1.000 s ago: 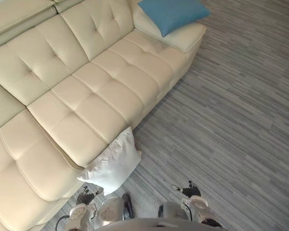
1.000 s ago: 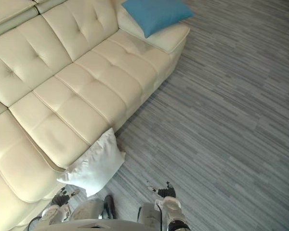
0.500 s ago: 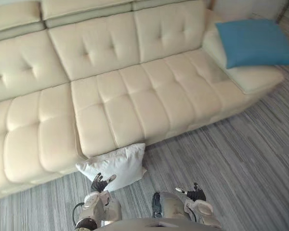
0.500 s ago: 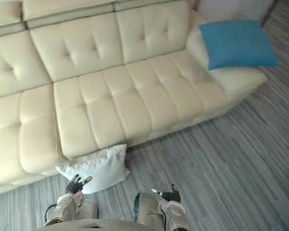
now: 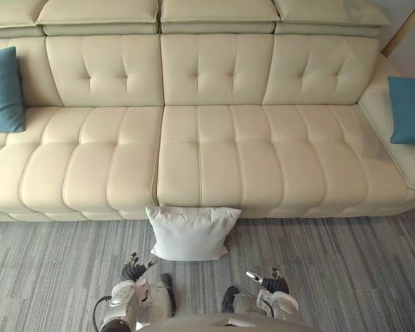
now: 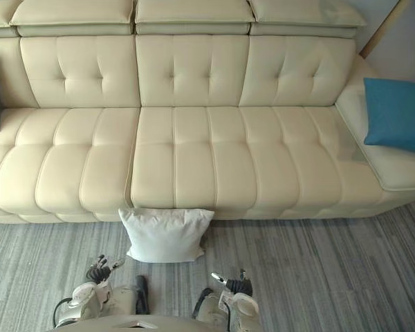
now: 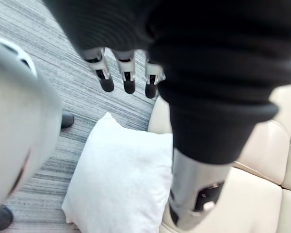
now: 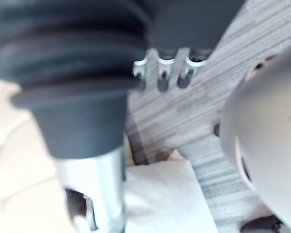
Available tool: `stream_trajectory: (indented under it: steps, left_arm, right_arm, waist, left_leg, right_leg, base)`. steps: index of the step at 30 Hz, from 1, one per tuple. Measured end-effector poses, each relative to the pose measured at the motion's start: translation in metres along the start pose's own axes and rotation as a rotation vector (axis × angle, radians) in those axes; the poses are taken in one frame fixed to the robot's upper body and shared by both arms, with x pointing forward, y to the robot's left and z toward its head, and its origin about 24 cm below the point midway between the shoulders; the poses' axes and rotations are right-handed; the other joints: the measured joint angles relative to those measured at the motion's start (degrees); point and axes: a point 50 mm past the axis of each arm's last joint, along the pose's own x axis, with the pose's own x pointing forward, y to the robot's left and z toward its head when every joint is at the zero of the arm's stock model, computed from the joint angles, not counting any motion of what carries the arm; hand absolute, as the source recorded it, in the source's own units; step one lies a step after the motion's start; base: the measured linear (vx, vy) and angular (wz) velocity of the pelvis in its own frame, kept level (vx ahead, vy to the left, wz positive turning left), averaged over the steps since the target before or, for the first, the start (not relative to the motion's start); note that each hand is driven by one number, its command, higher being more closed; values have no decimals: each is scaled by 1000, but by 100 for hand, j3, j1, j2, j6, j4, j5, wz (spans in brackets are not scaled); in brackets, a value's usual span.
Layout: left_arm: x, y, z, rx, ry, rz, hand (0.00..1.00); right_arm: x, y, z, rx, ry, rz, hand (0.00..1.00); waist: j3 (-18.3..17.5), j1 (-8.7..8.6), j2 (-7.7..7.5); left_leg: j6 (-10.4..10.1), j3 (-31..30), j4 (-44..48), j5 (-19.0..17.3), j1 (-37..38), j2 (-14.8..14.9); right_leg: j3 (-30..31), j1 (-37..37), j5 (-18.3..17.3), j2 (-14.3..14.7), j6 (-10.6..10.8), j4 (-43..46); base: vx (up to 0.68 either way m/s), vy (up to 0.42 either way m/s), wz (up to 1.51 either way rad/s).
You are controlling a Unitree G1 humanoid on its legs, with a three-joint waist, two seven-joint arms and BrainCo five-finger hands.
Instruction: Pick up cushions and gather them together orderly.
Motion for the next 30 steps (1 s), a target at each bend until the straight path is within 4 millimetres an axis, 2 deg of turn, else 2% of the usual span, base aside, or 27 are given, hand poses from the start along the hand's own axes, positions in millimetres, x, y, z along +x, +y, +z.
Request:
stream_trajectory:
  steps: [1,2,3,4,5,7,9,11,13,14,15,16,17,21,25,30]
  left_arm:
    - [2,-2,6,-7,-17,-1,0]
    - [5,-7,19,-16,-53,-1,0]
    - [6,-8,25,-28,-71,4,0]
    - [9,-13,42,-52,-128,9,0]
    - [10,-15,51,-63,-159,8,0]
    - [12,-18,88,-133,-281,27,0]
    - [13,-19,107,-166,-332,34,0]
    - [14,-18,135,-212,-396,46,0]
    - [12,-11,171,-252,-486,75,0]
    - [11,-9,180,-265,-507,82,0]
    - [9,-4,201,-300,-555,101,0]
    - [7,-4,209,-313,-574,103,0]
    - [3,-3,231,-360,-625,98,0]
    - [-16,-7,284,-416,-764,68,0]
    - [-29,-17,306,-426,-843,25,0]
    - [-58,-47,343,-383,-986,-84,0]
  right_arm:
    - [2,5,9,-3,-29,12,0]
    - [4,11,26,-1,-91,27,0]
    - [4,13,31,3,-111,27,0]
    - [7,18,51,12,-170,25,0]
    - [9,20,61,16,-200,28,0]
    - [12,27,100,60,-304,20,0]
    - [13,28,119,79,-354,20,0]
    - [14,29,144,123,-409,2,0]
    - [12,33,181,154,-495,-14,0]
    - [11,33,190,163,-516,-18,0]
    - [8,34,214,198,-567,-21,0]
    - [7,33,222,212,-583,-25,0]
    - [3,30,243,235,-632,-45,0]
    - [-20,32,310,307,-798,-35,0]
    - [-40,39,345,336,-890,-12,0]
    - [-77,72,383,269,-1041,94,0]
  waist:
    - [89,2,8]
    - [196,-4,24]
    - [230,-4,26]
    - [348,4,20]
    - [448,9,28]
    - [679,13,30]
    - [844,6,41]
    - [1039,5,42]
    - [1265,-2,49]
    - [1321,-6,42]
    - [1441,-15,52]
    - [1482,-19,50]
    - [1596,-22,56]
    - [1908,-20,60]
    - [1986,-9,62]
    - [1999,-9,63]
  left_leg:
    - [28,2,104,-6,-105,28]
    - [71,-2,331,-10,-357,92]
    - [87,-7,407,-20,-475,113]
    - [107,-15,563,-33,-732,150]
    - [115,-16,623,-38,-793,163]
    - [141,-72,985,-117,-1304,224]
    - [96,-142,1179,-159,-1615,235]
    - [119,-186,1434,-173,-2101,301]
    - [130,-240,1650,-125,-2746,389]
    - [145,-257,1697,-104,-2895,404]
    - [141,-310,1797,-68,-3237,427]
    - [141,-332,1831,-44,-3374,428]
    - [178,-378,1955,69,-3746,435]
    - [181,-528,2212,203,-4651,455]
    - [174,-574,2406,239,-5197,448]
    - [151,-610,2567,299,-5996,455]
  right_leg:
    - [17,-92,27,7,8,58]
    - [22,-341,49,20,-23,235]
    - [30,-462,47,19,-30,310]
    - [53,-713,29,13,-59,473]
    - [72,-781,22,10,-69,543]
    - [195,-1365,-96,-20,-135,1000]
    - [200,-1677,-166,-65,-161,1258]
    - [216,-2178,-249,-90,-223,1551]
    - [227,-2817,-282,-84,-273,1793]
    - [226,-2963,-261,-82,-292,1851]
    - [222,-3301,-253,-77,-341,2017]
    - [217,-3433,-256,-76,-352,2087]
    - [225,-3808,-264,-91,-386,2294]
    - [378,-4714,-295,-85,-407,2727]
    - [491,-5307,-363,-104,-429,3058]
    - [508,-6156,-488,-187,-402,3412]
  base:
    - [-51,-11,-10]
    - [-76,-11,-4]
    - [-66,-4,-1]
    - [-61,-6,-2]
    - [-103,-6,-4]
    - [-156,-20,-5]
    - [-107,-24,6]
    - [-177,-55,4]
    - [-141,-56,-4]
    - [-88,-44,-1]
    - [-80,-48,3]
    - [-80,-61,12]
    - [-44,-55,14]
    - [-31,-54,15]
    - [-36,-40,7]
    - [-76,-35,13]
